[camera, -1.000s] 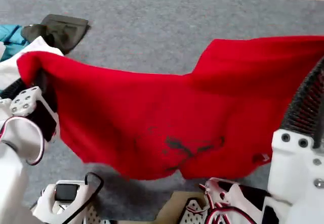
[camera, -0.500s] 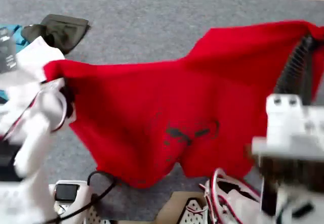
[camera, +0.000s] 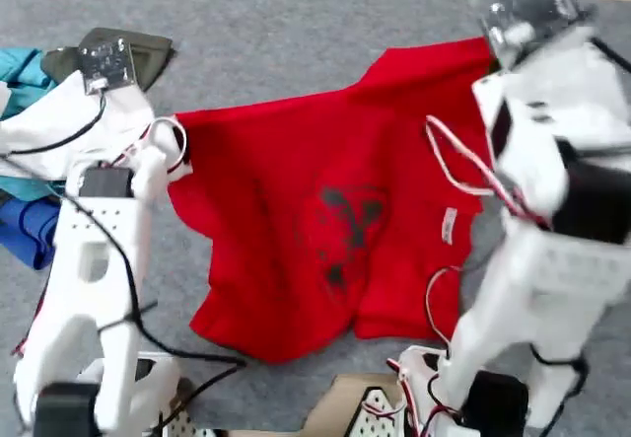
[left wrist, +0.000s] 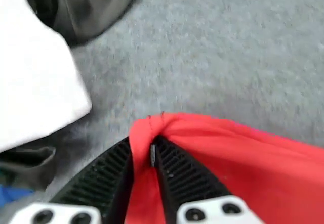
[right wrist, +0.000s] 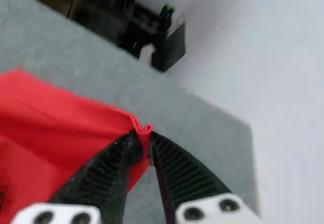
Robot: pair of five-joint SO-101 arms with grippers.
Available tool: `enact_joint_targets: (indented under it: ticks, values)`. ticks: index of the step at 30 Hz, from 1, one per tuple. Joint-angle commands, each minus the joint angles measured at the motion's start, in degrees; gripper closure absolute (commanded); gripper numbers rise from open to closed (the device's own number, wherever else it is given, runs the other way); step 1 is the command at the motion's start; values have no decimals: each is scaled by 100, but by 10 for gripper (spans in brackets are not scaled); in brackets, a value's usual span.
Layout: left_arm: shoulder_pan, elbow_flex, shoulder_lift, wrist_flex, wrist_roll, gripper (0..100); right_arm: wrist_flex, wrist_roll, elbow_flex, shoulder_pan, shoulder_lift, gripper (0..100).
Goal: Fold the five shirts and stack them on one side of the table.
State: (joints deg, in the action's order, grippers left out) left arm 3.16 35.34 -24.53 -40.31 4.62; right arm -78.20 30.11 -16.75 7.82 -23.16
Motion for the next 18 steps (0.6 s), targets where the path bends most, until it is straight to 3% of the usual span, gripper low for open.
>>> enact_joint_targets:
  ticks: [1,10,18]
  values:
    - [-9,-255,840,457,-9,980,1143,-141,1525,-207,-48,994]
    - [-273,-1204,3433,281,-18,981,3956,-501,4796,-514,-40,994]
    - [-158,-3165,4365,-2127,-18,979,5697,-1037,6255,-479,4,994]
